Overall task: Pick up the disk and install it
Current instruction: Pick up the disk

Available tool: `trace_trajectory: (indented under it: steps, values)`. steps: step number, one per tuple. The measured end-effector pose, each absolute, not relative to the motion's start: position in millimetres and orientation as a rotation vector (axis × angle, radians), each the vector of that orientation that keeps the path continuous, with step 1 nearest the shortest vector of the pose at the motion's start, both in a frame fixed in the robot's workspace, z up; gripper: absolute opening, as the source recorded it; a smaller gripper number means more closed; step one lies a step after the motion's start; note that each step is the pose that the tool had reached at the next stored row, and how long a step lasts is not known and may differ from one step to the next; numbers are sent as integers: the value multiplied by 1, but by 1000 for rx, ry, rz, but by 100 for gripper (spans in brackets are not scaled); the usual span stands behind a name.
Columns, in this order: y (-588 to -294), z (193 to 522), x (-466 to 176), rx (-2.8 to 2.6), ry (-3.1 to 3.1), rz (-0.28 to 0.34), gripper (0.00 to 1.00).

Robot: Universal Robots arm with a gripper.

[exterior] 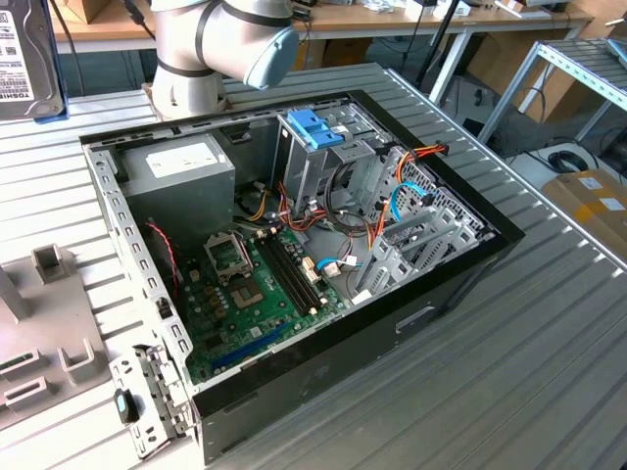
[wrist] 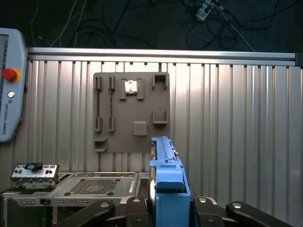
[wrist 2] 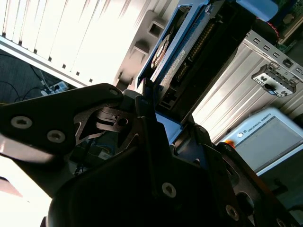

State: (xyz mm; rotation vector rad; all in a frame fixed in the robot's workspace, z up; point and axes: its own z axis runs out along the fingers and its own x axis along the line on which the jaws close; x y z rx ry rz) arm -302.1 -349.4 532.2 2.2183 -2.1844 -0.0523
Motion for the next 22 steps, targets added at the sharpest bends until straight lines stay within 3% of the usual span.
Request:
trace_trajectory:
  steps: [22]
  values:
    - [-349, 532, -296, 2218, -2184, -52, 37]
